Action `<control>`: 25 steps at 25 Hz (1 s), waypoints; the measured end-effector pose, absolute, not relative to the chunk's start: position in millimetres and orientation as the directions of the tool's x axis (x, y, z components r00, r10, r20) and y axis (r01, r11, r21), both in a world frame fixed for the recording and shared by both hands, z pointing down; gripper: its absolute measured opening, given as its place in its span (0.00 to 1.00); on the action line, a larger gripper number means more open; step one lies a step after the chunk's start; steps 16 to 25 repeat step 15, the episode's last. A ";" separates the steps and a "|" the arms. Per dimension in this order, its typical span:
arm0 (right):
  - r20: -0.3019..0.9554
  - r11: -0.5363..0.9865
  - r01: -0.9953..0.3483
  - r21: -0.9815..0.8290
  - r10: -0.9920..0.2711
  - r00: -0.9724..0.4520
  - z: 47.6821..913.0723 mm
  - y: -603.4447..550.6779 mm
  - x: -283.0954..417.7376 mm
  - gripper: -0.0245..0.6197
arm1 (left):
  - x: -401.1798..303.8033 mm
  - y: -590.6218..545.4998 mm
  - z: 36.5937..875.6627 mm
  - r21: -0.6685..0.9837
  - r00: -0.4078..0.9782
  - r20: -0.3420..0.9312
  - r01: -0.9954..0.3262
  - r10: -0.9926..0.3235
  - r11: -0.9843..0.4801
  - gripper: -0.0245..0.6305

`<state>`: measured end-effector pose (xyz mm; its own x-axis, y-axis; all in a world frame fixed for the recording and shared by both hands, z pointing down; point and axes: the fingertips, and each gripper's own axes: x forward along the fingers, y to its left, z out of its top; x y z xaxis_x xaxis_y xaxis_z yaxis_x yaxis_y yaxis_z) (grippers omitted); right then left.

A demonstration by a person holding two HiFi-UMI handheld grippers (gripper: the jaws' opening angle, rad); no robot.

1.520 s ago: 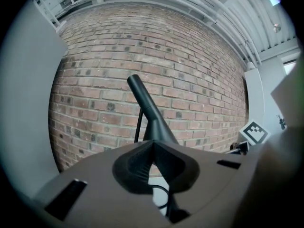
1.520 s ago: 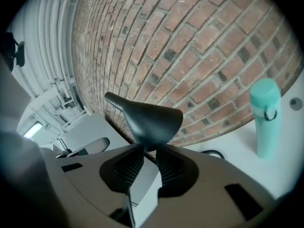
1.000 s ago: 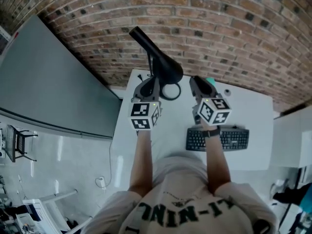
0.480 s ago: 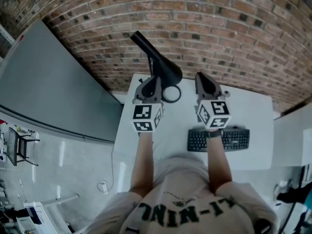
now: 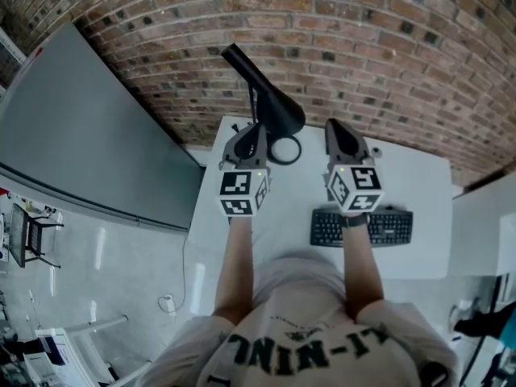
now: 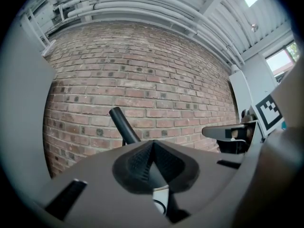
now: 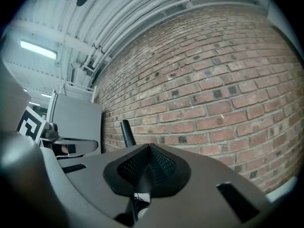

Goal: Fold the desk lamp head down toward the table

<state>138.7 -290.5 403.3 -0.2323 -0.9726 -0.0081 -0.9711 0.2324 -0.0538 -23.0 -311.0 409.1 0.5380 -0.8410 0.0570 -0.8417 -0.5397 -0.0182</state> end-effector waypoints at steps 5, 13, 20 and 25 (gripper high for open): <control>0.008 0.235 -0.970 -0.059 -0.972 -0.236 408.8 -288.3 132.9 0.05 | -32.1 -308.0 413.8 -0.007 0.527 0.063 -0.849 -0.847 -0.529 0.03; 0.024 0.244 -0.967 -0.068 -0.969 -0.246 417.6 -291.3 122.0 0.05 | -39.6 -308.7 420.2 0.004 0.519 0.072 -0.854 -0.852 -0.520 0.03; 0.030 0.244 -0.967 -0.068 -0.969 -0.247 420.2 -292.5 118.7 0.05 | -40.7 -310.0 423.3 0.005 0.519 0.077 -0.854 -0.851 -0.520 0.03; 0.030 0.244 -0.967 -0.068 -0.969 -0.247 420.2 -292.5 118.7 0.05 | -40.7 -310.0 423.3 0.005 0.519 0.077 -0.854 -0.851 -0.520 0.03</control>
